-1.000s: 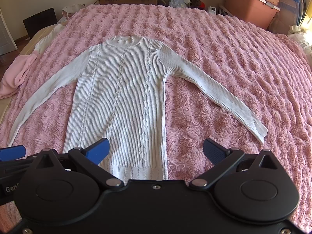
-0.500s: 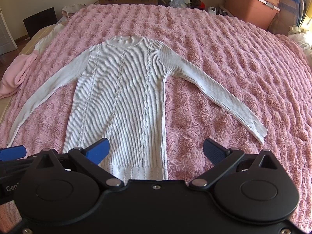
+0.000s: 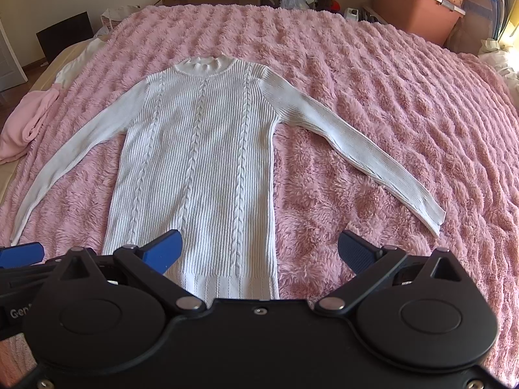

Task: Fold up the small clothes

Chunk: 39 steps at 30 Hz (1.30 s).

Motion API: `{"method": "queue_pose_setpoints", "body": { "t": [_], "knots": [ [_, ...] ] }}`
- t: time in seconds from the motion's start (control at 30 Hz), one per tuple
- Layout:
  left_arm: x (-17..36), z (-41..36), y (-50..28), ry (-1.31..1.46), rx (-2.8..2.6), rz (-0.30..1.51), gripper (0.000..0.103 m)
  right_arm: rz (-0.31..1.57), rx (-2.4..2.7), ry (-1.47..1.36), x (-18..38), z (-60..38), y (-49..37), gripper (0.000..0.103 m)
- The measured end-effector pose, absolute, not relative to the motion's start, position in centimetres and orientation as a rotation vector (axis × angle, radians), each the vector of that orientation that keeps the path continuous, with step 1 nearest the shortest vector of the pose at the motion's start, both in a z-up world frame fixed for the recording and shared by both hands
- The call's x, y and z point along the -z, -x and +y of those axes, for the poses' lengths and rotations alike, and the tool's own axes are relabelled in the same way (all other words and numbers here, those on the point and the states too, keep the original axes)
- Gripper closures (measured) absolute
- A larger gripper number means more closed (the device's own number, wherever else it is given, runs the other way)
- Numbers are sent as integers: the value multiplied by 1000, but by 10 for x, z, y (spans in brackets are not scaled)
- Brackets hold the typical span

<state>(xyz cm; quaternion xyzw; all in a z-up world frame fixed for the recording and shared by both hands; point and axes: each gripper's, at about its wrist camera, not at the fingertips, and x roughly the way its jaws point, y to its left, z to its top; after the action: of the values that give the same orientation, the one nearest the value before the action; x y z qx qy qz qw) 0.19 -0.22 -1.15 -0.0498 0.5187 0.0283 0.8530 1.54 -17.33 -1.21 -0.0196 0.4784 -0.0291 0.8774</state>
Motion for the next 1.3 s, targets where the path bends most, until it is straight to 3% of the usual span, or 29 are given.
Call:
{"method": "queue_pose_setpoints", "body": {
  "t": [0.4,0.57,0.9,0.97,1.13,1.3],
  "knots": [
    [27,-17,-32,98,9,1094,35,962,133,11,18,-196,-23,0],
    [38,-41,-66,47,80,1043,35,847,193,-135,26,-237,-30,0],
    [77,-124,-166,-13,312,979,35,615,525,-416,95,-346,-39,1],
    [83,-142,-190,-33,354,956,35,579,584,-548,108,-371,-38,13],
    [106,-177,-253,-29,407,901,35,511,697,-827,150,-414,-45,30],
    [143,-206,-310,-55,418,920,35,511,791,-860,174,-440,-57,32]
  ]
}}
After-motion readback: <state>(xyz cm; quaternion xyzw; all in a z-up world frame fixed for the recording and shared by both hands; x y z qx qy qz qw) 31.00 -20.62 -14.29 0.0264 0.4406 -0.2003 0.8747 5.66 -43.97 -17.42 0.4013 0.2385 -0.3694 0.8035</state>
